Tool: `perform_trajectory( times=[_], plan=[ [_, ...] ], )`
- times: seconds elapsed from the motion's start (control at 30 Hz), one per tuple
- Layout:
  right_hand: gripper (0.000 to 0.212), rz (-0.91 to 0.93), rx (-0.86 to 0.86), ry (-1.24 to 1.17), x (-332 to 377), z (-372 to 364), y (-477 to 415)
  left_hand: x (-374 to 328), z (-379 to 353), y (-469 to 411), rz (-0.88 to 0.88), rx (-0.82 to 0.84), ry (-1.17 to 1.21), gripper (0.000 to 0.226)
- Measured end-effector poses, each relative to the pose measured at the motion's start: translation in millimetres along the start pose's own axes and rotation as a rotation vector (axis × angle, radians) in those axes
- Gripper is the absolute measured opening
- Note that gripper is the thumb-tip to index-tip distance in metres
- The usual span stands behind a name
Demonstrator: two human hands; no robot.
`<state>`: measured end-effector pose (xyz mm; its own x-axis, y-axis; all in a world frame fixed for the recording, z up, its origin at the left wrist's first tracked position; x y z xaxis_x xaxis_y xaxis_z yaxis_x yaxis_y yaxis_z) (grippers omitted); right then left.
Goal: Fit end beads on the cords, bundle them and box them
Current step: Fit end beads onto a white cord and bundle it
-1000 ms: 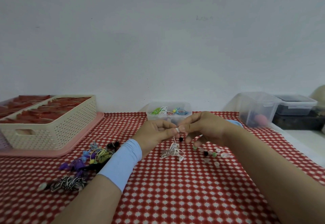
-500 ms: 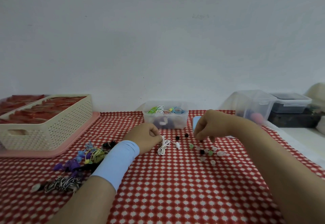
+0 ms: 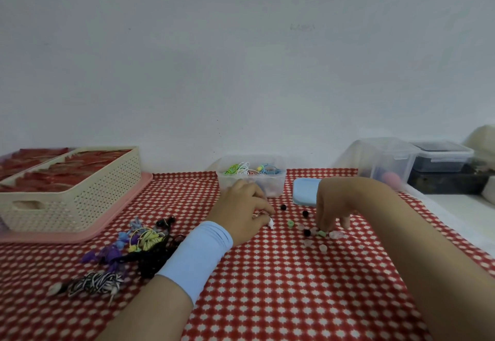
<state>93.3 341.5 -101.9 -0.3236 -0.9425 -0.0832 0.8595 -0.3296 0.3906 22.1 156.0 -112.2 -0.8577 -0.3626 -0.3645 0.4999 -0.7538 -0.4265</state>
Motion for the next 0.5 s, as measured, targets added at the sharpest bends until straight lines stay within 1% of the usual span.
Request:
perform_trajectory(
  times=[0.13, 0.2, 0.23, 0.3, 0.33, 0.43, 0.5],
  plan=[
    [0.026, 0.021, -0.024, 0.001, 4.1, 4.0, 0.9, 3.7, -4.7, 1.3, 0.012, 0.076, 0.032, 0.019],
    [0.024, 0.051, -0.064, -0.041, 9.0, 9.4, 3.7, 6.8, -5.8, 1.4, 0.037, 0.075, 0.073, 0.017],
    [0.02, 0.082, -0.099, -0.093, 13.6, 13.3, 4.5, 8.7, -5.2, 1.5, 0.068, 0.055, 0.129, 0.015],
    [0.008, 0.162, -0.201, -0.245, 23.5, 21.6, 5.2, 13.0, -1.1, 2.6, 0.186, -0.018, 0.347, 0.011],
    [0.006, 0.202, -0.24, -0.327, 29.2, 24.5, 6.1, 16.7, 1.8, 3.8, 0.254, -0.067, 0.486, 0.009],
    [0.012, 0.285, -0.253, -0.484, 44.7, 22.6, 7.2, 24.8, 8.8, 9.3, 0.4, -0.188, 0.82, 0.009],
    [0.016, 0.327, -0.23, -0.587, 52.2, 17.0, 6.4, 28.4, 9.9, 12.3, 0.45, -0.221, 0.92, 0.013]
  ],
)
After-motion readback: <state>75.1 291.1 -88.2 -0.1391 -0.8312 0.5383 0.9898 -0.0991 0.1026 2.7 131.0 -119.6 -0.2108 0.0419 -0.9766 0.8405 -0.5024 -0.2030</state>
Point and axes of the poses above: each hand's wrist, its own y-axis away from the middle knuckle, its own z-axis out of the back of the hand, x = y × z, the point moved 6 cm from there along -y, towards the middle knuckle, and after that the axes turned 12 degrees about y, right-handed, at the moved point
